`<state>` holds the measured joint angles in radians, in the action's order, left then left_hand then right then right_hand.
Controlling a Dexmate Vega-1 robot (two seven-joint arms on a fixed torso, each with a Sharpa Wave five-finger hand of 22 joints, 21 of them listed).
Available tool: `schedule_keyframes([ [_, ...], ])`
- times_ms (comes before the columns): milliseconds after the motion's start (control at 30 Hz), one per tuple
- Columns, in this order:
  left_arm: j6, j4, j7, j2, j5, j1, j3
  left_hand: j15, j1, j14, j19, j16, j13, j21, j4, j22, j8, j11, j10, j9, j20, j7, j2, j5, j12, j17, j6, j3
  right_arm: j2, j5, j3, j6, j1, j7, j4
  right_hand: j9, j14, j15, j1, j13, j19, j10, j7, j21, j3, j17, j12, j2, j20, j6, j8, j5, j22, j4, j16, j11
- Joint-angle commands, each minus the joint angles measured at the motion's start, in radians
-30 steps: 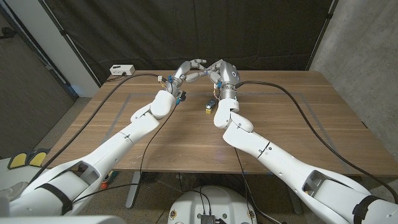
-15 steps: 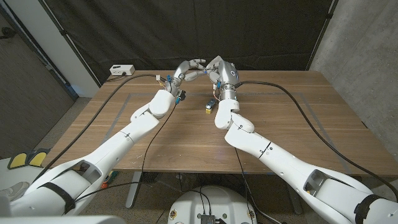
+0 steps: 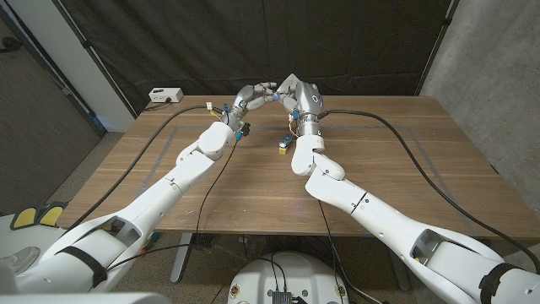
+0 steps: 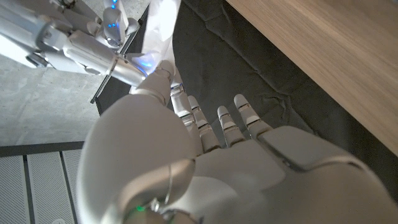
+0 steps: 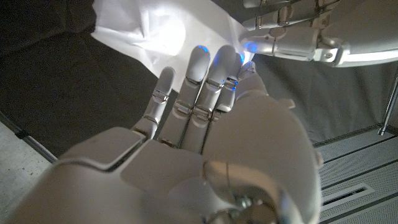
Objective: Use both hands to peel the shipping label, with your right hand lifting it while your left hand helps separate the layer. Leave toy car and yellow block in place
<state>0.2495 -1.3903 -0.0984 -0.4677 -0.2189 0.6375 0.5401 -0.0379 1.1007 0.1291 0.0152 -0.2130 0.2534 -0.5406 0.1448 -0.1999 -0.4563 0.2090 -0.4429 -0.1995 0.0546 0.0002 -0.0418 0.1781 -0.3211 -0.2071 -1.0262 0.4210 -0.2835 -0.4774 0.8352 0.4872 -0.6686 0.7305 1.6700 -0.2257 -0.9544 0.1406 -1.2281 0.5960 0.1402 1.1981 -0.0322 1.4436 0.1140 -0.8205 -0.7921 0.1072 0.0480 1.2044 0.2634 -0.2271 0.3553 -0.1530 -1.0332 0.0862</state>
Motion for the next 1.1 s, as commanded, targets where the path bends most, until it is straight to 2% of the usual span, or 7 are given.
schedule_keyframes([
  [33, 0.01, 0.039, 0.091, -0.003, -0.102, -0.016, -0.01, -0.072, 0.008, -0.006, -0.005, 0.004, 0.003, -0.009, -0.003, -0.002, -0.003, 0.002, -0.007, -0.006, -0.006, 0.062, -0.007, 0.006, 0.0, -0.003, -0.139, 0.007, 0.015, 0.002, -0.016, -0.022, 0.005, 0.022, -0.03, -0.006, -0.013, 0.078, -0.008, 0.007, -0.002, 0.009, -0.005, 0.014, 0.014, -0.009, -0.011, 0.001, -0.004, 0.018, 0.005, 0.008, 0.002, -0.005, -0.007, -0.002],
  [400, 0.012, 0.053, 0.138, -0.003, -0.159, -0.022, -0.018, -0.071, 0.012, -0.005, -0.007, 0.003, 0.003, -0.01, -0.002, -0.002, -0.004, 0.0, -0.01, -0.016, -0.009, 0.07, -0.009, 0.008, -0.001, -0.004, -0.137, 0.011, 0.033, 0.007, -0.027, -0.016, 0.016, 0.051, -0.068, -0.011, -0.013, 0.078, -0.004, 0.022, -0.01, 0.012, -0.002, 0.035, 0.027, -0.025, -0.014, -0.001, -0.006, 0.02, 0.007, 0.022, 0.001, -0.002, -0.003, 0.001],
  [667, 0.02, 0.084, 0.225, 0.012, -0.245, -0.032, -0.026, -0.085, 0.012, 0.03, 0.018, -0.008, 0.006, -0.023, -0.003, -0.003, -0.005, 0.0, -0.034, -0.028, -0.023, 0.069, -0.014, 0.012, -0.013, -0.006, -0.134, 0.017, 0.043, 0.01, -0.033, -0.013, 0.024, 0.081, -0.095, -0.015, -0.012, 0.079, 0.001, 0.03, -0.015, 0.01, 0.0, 0.044, 0.035, -0.035, -0.013, -0.002, -0.004, 0.02, 0.008, 0.027, -0.001, 0.0, -0.001, 0.0],
  [1100, 0.045, 0.153, 0.373, 0.037, -0.349, -0.059, -0.031, -0.098, 0.017, 0.138, 0.088, -0.032, 0.014, -0.065, 0.002, -0.009, -0.011, -0.001, -0.092, -0.053, -0.04, 0.077, -0.011, 0.022, -0.047, -0.007, -0.129, 0.03, 0.056, 0.039, -0.043, 0.024, 0.037, 0.087, -0.124, -0.021, -0.008, 0.078, 0.009, 0.037, -0.026, 0.014, 0.001, 0.056, 0.051, -0.051, -0.011, -0.007, -0.005, 0.021, 0.01, 0.031, -0.009, 0.001, 0.004, 0.0],
])
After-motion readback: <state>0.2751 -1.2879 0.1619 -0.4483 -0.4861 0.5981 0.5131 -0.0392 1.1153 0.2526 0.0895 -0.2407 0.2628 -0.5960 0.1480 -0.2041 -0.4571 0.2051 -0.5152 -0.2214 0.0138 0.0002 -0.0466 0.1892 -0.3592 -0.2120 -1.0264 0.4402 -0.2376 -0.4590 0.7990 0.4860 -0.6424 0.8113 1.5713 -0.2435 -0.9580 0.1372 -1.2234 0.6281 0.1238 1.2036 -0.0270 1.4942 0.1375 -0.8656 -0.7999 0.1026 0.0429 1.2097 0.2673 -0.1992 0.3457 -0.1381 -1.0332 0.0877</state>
